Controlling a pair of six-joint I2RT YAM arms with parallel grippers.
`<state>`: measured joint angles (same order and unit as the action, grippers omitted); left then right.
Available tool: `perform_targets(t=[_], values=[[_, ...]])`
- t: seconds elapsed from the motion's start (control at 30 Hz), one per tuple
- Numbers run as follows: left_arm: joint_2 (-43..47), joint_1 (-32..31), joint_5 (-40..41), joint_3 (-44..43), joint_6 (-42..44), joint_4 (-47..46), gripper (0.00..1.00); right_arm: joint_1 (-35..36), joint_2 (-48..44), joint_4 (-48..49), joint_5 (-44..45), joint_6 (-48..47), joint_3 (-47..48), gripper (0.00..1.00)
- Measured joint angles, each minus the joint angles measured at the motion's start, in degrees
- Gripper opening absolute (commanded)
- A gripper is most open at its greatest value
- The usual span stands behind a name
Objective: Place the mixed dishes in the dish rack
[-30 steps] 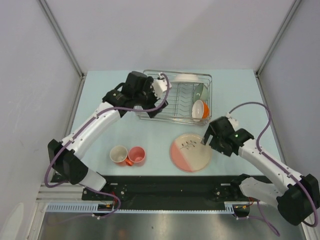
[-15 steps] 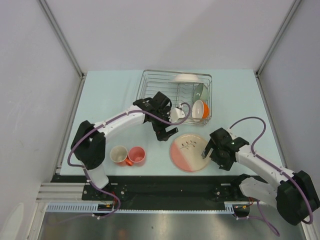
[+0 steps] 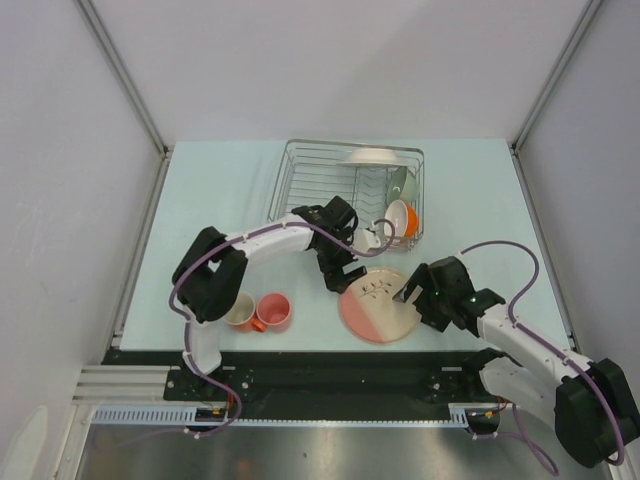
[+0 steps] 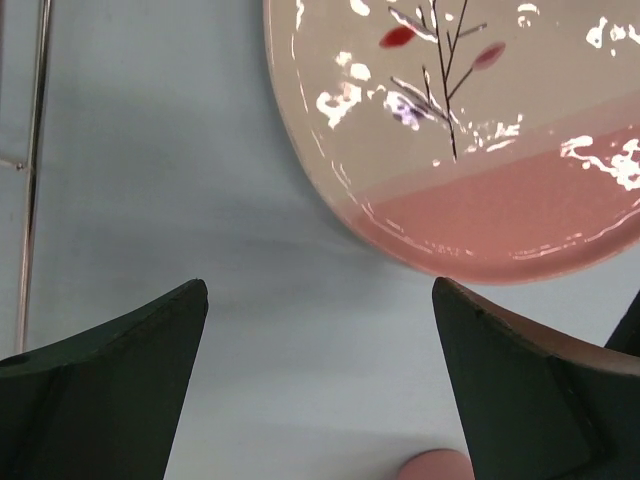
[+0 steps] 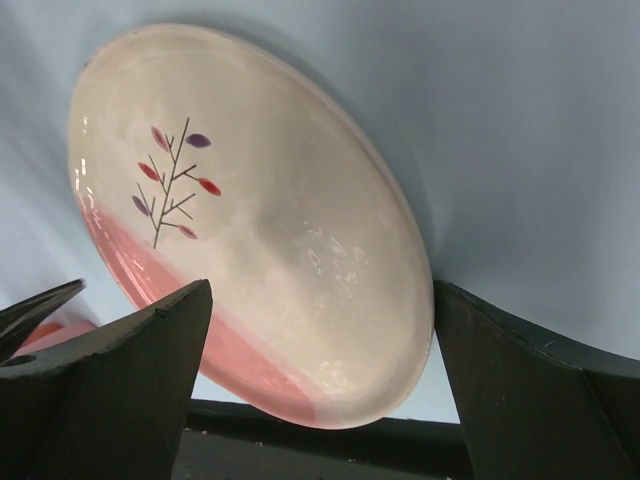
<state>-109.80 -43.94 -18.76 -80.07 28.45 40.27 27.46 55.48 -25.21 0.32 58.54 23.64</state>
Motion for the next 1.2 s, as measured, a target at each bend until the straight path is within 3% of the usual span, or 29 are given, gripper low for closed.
perform_targets(t=[0.73,0.83,0.97,1.0,1.1,1.2], values=[[-6.7,-0.9,-12.3,-5.4,-4.5,-3.4,0.94,-1.8,-4.1,8.2,-4.3,1.5,-5.0,0.95],[-7.4,-0.9,-12.5,-6.0,-4.4,-3.6,0.88,-1.8,-4.4,8.6,-4.5,1.4,-5.2,0.95],[-8.2,-0.8,-12.1,-6.4,-4.3,-4.3,0.69,-1.8,-4.4,8.7,-4.6,1.4,-5.3,0.96],[-8.3,-0.8,-12.0,-6.5,-4.2,-4.4,0.68,-1.8,-4.4,8.7,-4.7,1.4,-5.3,0.96],[-8.9,-0.4,-11.8,-6.9,-4.1,-4.8,0.68,-1.8,-4.4,8.8,-4.8,1.3,-5.3,0.96],[-8.9,-0.4,-12.1,-6.9,-4.0,-4.7,0.78,-1.7,-4.4,8.8,-4.7,1.2,-5.3,0.96]])
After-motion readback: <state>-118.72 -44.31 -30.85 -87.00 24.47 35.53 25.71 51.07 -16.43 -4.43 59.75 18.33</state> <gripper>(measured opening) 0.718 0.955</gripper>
